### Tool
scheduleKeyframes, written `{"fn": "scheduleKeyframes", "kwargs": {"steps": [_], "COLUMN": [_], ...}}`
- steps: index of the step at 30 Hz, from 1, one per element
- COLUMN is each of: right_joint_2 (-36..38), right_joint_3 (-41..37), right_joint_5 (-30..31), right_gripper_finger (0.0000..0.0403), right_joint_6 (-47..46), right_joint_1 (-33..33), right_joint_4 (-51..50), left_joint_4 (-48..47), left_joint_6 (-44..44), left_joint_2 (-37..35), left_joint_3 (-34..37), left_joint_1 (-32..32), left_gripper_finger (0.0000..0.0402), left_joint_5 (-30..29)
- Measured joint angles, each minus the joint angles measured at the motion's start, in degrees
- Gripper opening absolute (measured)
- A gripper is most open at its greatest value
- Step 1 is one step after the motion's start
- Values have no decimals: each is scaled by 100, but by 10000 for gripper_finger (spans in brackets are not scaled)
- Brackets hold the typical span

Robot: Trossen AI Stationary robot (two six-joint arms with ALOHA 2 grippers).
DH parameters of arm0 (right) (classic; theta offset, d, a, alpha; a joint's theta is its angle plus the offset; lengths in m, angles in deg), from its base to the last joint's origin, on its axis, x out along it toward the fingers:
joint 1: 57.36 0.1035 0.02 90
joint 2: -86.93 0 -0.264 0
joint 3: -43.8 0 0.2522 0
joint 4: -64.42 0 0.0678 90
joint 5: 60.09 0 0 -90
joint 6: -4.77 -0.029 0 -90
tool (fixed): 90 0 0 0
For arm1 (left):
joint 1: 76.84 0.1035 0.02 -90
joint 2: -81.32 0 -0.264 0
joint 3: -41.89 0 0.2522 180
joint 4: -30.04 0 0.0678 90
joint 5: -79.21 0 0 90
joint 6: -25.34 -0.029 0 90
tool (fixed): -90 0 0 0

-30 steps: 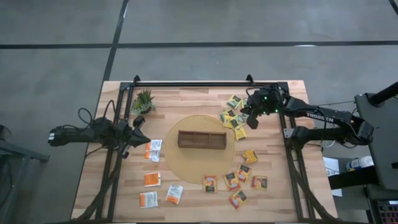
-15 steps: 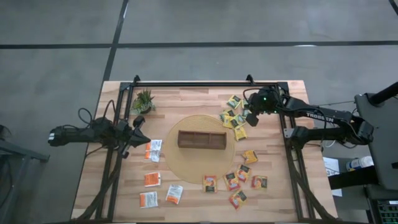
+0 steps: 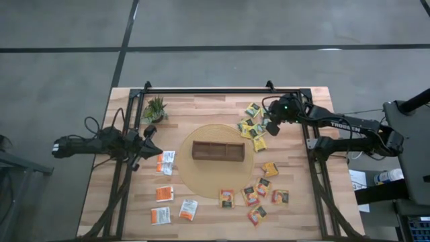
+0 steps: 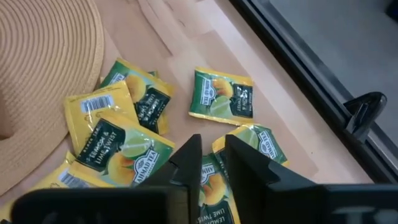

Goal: Pick & Place Tea
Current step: Put the yellow tea bag into the right of the wooden organizer

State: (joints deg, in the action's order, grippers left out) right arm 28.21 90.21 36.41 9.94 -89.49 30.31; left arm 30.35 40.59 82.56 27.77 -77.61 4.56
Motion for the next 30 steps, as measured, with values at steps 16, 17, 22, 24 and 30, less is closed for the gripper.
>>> {"fn": "scheduleKeyframes", "kwargs": {"steps": [16, 17, 22, 24, 30], "right_joint_2": [-131, -206, -772, -1031, -1570], "right_joint_3": [-97, -102, -106, -106, 55], "right_joint_5": [13, 13, 11, 39, 315], "right_gripper_finger": [183, 187, 200, 199, 190], "right_joint_6": [122, 131, 368, 457, 579], "right_joint_1": [-1, -1, -1, -5, -30], "right_joint_4": [67, 110, 391, 587, 773], "left_joint_4": [0, 0, 0, 1, 2], "left_joint_6": [0, -2, 0, -1, -2], "left_joint_2": [0, 0, 0, 0, 0], "left_joint_3": [0, 0, 0, 0, 0], "left_joint_1": [-1, -1, -1, -1, 1], "left_gripper_finger": [0, 0, 0, 0, 0], "left_joint_5": [0, 1, 2, 0, 0]}}
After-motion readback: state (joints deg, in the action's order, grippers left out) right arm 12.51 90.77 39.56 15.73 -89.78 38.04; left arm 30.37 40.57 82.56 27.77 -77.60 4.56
